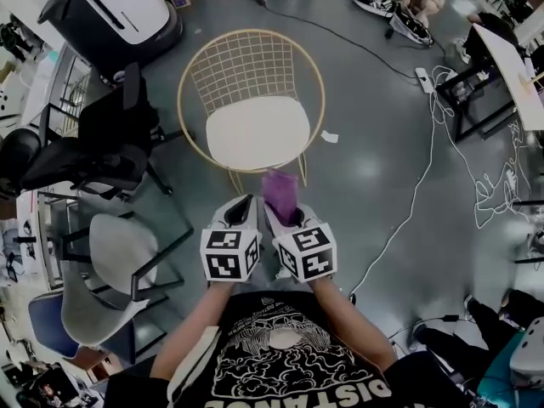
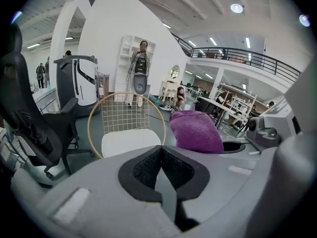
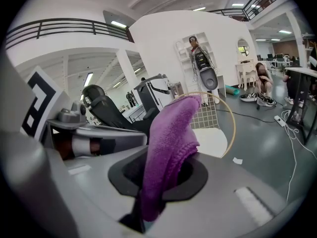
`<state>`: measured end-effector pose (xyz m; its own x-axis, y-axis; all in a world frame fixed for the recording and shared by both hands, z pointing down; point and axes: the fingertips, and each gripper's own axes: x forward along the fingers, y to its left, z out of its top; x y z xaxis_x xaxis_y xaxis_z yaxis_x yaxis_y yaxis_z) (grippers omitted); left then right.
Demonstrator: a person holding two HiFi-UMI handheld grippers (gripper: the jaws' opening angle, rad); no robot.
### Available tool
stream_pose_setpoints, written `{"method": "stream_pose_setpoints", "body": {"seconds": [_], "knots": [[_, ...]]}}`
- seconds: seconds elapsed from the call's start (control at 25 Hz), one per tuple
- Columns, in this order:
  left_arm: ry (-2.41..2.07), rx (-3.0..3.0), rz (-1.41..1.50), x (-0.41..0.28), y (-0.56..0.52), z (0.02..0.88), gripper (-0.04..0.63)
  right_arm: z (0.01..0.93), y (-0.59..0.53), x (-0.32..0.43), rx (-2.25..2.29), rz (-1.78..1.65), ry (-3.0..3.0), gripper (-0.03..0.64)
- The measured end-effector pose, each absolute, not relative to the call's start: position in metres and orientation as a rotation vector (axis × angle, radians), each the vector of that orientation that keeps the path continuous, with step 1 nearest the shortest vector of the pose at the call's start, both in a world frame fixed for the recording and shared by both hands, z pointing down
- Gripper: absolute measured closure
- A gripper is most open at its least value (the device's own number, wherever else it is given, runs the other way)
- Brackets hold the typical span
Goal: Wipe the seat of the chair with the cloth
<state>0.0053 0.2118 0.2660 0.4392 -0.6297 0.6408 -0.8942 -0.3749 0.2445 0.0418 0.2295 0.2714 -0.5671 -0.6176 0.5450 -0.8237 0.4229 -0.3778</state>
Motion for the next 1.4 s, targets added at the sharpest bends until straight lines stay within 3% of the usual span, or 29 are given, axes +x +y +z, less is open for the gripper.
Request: {"method": "stream_pose_setpoints", "body": {"seconds": [0.72, 1.4], "knots": [[-1.203, 2.053, 0.569, -0.101, 0.081, 0.304, 0.595, 0.31, 0.1, -0.066, 1.153, 0.912, -2.237, 0.555], [-1.322, 1.913, 0.533, -0.16, 0.038, 0.367, 0.595, 0.396, 0.054, -0.129, 0.843, 0.925, -2.213, 0.554]]}}
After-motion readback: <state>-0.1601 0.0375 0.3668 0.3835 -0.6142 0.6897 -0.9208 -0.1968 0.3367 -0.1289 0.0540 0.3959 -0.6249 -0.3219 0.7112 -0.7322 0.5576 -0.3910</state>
